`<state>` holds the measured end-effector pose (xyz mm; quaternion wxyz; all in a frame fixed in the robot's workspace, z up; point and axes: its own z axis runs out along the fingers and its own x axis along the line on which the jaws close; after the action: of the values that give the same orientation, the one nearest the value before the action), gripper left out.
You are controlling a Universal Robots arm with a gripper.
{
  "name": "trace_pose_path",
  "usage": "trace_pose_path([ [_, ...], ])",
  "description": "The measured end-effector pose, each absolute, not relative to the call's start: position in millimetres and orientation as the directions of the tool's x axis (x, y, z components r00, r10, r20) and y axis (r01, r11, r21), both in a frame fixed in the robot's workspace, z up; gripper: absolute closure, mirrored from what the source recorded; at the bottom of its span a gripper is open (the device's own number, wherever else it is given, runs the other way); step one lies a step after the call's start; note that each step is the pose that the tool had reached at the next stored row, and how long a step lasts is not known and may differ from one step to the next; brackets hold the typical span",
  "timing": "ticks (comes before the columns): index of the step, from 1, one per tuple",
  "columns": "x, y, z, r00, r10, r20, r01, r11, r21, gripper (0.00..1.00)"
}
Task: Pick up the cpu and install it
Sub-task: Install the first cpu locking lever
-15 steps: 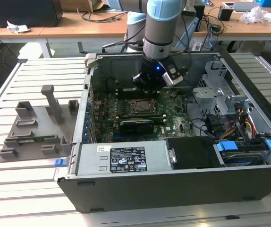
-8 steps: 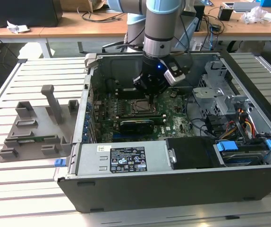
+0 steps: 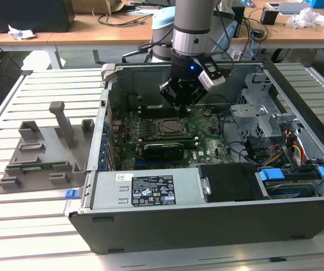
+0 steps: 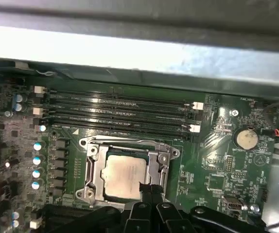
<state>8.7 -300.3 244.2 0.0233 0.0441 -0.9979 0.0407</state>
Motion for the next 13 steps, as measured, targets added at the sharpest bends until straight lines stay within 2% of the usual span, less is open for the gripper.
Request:
trace_pose_path([
  [4,8.7,-300.3,266.5,-0.995,-0.086,0.050,-0.090,0.993,-0.079,0.89],
  [13,8.7,-300.3,267.6,-0.995,-0.086,0.050,-0.090,0.993,-0.078,0.89],
])
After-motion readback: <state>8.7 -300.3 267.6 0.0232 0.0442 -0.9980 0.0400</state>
